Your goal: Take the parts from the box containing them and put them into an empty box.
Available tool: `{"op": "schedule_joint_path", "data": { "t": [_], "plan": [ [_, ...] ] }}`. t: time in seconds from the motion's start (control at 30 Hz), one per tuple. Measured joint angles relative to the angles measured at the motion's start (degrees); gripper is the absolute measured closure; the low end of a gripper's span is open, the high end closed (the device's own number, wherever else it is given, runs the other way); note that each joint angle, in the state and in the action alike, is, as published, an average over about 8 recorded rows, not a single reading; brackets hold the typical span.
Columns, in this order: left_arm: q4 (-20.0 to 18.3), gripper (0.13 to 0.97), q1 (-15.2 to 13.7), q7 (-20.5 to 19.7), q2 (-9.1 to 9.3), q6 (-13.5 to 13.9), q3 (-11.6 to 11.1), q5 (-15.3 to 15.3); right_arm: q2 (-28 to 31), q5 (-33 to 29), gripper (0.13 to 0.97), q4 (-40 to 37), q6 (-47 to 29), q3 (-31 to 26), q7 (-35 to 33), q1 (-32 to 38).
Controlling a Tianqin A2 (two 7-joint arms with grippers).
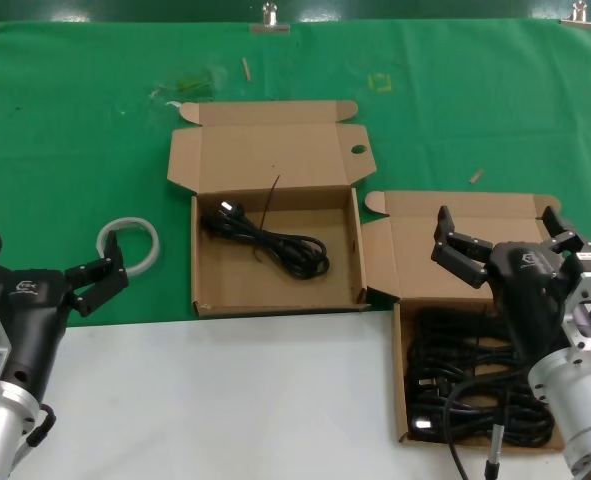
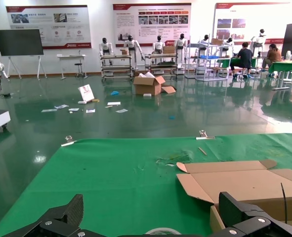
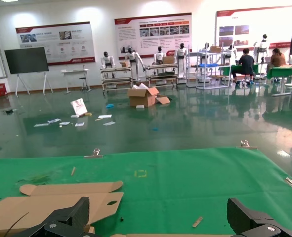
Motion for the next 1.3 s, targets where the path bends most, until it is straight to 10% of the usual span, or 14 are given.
{"op": "schedule_joint_path", "data": {
  "t": [1.3],
  "plan": [
    [0.0,0.132,0.0,0.0,0.0,0.0,0.0,0.0,0.0,0.0,0.129,0.0,0.0,0.0,0.0,0.0]
  ]
}}
